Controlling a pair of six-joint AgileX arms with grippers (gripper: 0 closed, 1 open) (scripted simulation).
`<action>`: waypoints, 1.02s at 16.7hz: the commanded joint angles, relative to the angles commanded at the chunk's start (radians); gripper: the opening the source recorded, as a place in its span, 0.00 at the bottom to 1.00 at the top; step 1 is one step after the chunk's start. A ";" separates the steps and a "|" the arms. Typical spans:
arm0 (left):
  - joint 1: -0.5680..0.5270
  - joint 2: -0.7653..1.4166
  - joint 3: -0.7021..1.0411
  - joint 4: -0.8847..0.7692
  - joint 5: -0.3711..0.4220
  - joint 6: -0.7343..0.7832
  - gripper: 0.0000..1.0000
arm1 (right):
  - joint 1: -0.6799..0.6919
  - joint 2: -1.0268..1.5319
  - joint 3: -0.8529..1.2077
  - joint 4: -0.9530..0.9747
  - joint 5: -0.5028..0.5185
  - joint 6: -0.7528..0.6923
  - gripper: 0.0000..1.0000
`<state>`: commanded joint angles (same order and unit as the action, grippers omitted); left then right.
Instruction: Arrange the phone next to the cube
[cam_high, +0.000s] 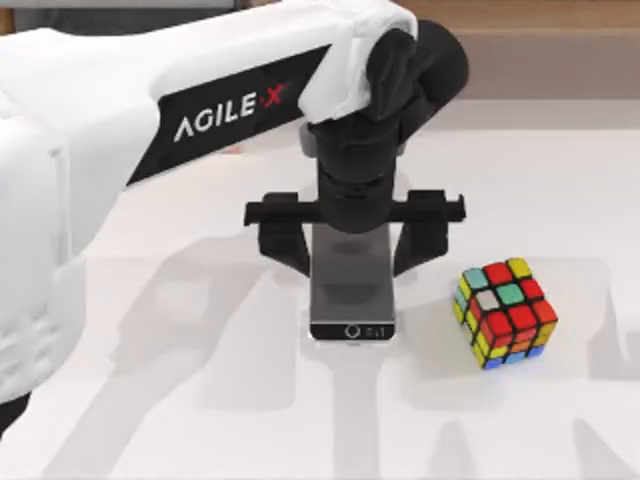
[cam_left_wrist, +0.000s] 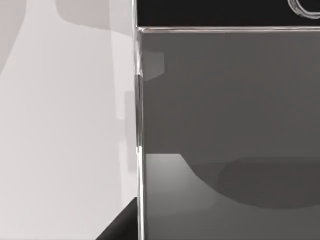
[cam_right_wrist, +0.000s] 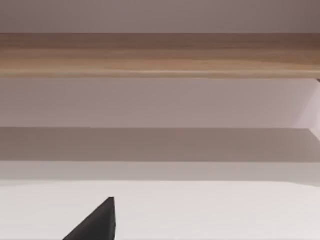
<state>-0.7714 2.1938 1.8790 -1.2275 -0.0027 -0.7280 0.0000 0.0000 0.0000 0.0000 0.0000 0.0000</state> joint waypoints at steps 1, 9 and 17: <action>-0.008 0.006 -0.001 -0.004 -0.001 -0.015 0.00 | 0.000 0.000 0.000 0.000 0.000 0.000 1.00; -0.010 0.008 -0.002 -0.006 -0.002 -0.026 0.00 | 0.000 0.000 0.000 0.000 0.000 0.000 1.00; -0.008 -0.014 -0.024 0.036 -0.008 -0.035 0.00 | 0.000 0.000 0.000 0.000 0.000 0.000 1.00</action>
<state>-0.7798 2.1794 1.8549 -1.1916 -0.0105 -0.7630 0.0000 0.0000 0.0000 0.0000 0.0000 0.0000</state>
